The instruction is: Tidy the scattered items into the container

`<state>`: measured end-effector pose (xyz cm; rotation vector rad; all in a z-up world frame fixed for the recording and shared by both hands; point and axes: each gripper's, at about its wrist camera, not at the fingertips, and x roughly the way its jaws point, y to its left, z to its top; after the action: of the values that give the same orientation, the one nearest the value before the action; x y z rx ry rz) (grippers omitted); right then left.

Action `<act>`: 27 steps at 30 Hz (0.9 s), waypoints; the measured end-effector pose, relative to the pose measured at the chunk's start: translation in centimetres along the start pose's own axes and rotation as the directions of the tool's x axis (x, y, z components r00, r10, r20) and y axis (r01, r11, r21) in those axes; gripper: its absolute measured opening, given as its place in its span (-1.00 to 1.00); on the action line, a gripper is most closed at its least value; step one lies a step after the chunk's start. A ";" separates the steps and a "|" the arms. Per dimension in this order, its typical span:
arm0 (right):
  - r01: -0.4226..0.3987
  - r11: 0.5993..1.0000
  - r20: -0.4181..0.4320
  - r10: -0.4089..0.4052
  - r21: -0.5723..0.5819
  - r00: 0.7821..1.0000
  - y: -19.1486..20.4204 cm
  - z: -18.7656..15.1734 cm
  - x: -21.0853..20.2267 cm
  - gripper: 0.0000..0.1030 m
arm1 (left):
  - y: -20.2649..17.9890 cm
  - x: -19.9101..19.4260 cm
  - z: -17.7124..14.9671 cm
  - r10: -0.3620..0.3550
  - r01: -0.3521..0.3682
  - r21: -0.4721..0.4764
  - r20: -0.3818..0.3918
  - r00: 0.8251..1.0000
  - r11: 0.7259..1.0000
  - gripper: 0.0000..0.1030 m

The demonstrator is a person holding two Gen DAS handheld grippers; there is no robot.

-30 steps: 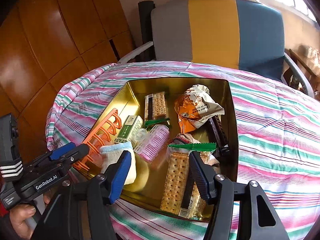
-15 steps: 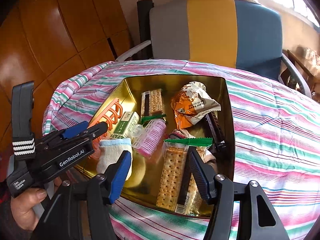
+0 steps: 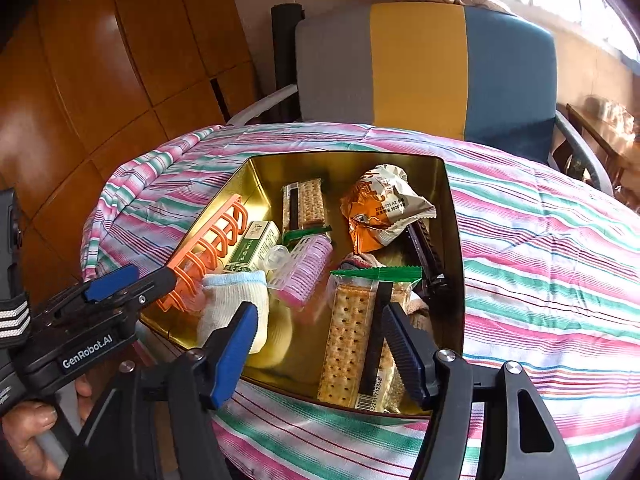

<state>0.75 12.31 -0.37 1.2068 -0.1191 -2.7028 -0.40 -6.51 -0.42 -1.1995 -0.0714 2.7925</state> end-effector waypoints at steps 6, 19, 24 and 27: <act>0.058 0.998 0.019 -0.058 -0.010 0.998 0.7 -0.4 -0.9 0.53 | -1.6 -2.0 -0.7 0.110 -0.112 0.036 0.039 0.993 0.993 0.24; 0.058 0.998 0.022 -0.058 -0.016 0.998 1.2 -0.9 -1.4 0.60 | -1.2 -3.2 -1.4 0.164 -0.163 -0.056 0.006 0.987 0.985 0.14; 0.054 0.998 0.025 -0.053 -0.034 0.998 1.8 -1.1 -1.5 0.62 | -1.4 -2.9 -1.6 0.142 -0.144 -0.058 -0.024 0.990 0.988 0.12; 0.058 0.997 0.029 -0.057 -0.041 0.998 2.0 -1.1 -1.6 0.64 | -1.6 -3.1 -1.6 0.151 -0.151 -0.051 -0.009 0.988 0.987 0.11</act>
<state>2.86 10.64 0.32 1.1790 -0.0317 -2.7571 2.98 -5.28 0.80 -1.2746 -0.0547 2.9346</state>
